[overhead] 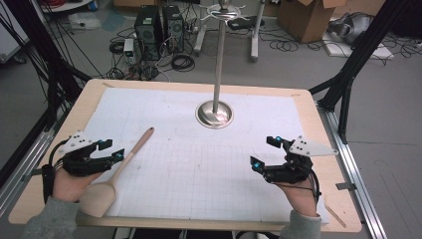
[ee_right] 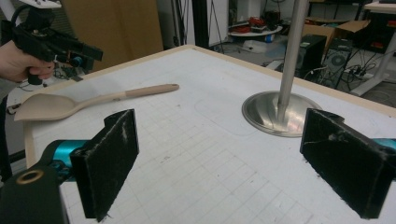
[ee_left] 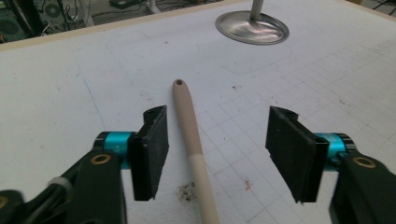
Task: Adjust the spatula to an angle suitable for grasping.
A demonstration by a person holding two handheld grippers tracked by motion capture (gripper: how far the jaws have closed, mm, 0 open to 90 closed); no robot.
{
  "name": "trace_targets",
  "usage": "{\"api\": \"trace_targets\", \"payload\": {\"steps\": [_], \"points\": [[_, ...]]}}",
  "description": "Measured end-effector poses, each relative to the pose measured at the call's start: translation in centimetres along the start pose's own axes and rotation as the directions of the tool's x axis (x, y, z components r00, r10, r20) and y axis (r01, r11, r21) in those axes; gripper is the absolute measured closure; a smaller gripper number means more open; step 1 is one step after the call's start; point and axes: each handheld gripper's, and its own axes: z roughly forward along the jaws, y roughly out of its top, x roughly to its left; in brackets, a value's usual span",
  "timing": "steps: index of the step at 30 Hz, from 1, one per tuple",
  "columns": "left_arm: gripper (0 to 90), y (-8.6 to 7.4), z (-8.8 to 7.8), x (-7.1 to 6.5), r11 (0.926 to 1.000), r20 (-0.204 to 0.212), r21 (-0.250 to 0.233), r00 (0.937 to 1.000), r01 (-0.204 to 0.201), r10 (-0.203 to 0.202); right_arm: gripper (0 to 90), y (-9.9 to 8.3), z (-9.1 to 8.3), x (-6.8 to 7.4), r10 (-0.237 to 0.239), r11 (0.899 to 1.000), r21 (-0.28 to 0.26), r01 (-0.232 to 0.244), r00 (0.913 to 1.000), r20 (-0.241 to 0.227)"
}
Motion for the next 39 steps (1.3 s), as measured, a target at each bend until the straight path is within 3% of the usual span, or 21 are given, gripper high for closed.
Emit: {"api": "trace_targets", "payload": {"steps": [5, 8, 18, 39], "points": [[23.8, -0.1, 0.1, 0.1, 1.0000, 0.037, 0.009, 0.9993, 0.002, -0.002, 10.6, 0.0, 0.0, 0.0, 0.006, 1.000, 0.000, -0.006, 1.0000, -0.007], [17.8, -0.3, 0.1, 0.1, 0.9997, 0.035, 0.021, 0.9993, 0.011, -0.012, 10.6, 0.0, 0.0, -0.1, -0.003, 1.000, -0.007, 0.003, 0.9999, -0.010], [11.9, -0.7, -0.4, 0.5, 0.9998, 0.007, -0.011, 0.9998, 0.017, -0.017, 10.6, 0.1, 0.0, 0.1, -0.003, 1.000, -0.005, 0.003, 0.9998, -0.020], [12.2, -1.4, 0.2, 0.7, 0.9998, -0.002, 0.018, 1.0000, 0.009, -0.009, 10.6, 0.1, 0.0, 0.1, -0.002, 1.000, -0.007, 0.002, 0.9998, -0.018]]}}
